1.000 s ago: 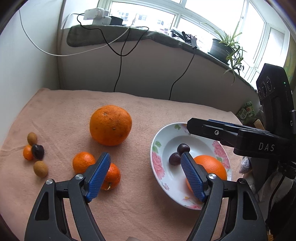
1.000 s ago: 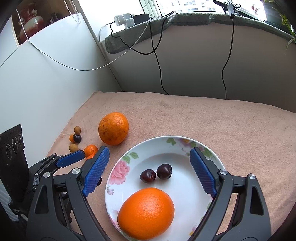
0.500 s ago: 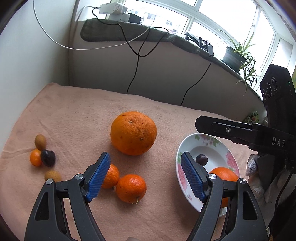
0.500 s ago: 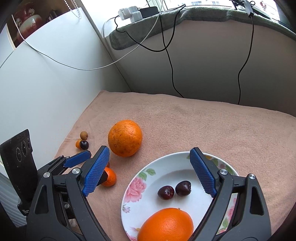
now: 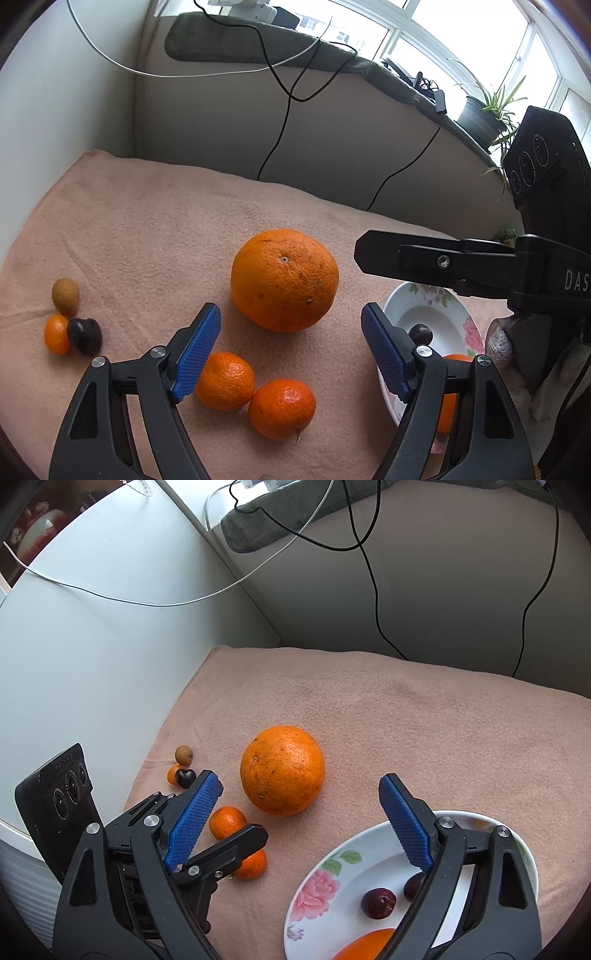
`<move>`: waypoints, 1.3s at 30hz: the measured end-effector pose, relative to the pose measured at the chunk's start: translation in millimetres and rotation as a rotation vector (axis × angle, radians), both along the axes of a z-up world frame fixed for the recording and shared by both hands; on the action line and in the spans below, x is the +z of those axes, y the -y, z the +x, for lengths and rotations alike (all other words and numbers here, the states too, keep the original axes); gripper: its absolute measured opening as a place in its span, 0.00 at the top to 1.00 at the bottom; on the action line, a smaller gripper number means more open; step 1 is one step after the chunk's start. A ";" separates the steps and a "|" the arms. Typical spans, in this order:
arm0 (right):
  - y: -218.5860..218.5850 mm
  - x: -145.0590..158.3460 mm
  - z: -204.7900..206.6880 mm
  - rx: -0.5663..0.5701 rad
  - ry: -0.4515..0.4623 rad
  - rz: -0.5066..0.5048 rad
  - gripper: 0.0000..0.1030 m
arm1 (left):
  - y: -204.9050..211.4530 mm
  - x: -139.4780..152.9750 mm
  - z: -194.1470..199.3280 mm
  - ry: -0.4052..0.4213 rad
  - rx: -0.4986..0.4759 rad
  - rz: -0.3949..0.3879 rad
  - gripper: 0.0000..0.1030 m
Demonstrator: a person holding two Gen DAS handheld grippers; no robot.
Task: Organize fruits
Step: 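Move the right tool to the second large orange and close on it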
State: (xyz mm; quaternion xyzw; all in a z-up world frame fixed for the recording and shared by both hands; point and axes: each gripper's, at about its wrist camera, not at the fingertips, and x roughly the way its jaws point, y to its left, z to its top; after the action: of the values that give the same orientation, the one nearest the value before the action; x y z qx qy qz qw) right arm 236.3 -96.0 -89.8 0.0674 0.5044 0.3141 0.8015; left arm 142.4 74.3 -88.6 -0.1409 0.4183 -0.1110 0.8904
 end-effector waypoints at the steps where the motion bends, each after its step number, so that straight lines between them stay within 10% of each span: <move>1: -1.3 -1.1 1.4 0.001 -0.010 0.001 0.12 | -0.7 -0.5 0.8 -0.001 -0.001 -0.003 0.24; 33: -43.5 -26.1 30.5 0.052 -0.171 -0.053 0.12 | -9.8 -26.5 23.6 -0.052 -0.017 -0.093 0.32; 39: -50.3 -33.6 31.8 0.069 -0.195 -0.083 0.25 | -8.2 -30.4 28.3 -0.061 -0.018 -0.091 0.37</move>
State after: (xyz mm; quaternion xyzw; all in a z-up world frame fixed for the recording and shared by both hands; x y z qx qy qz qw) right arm 268.1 -45.7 -123.5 0.0469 0.5946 0.3122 0.7395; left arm 170.7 82.5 -119.1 -0.1807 0.4410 -0.1333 0.8690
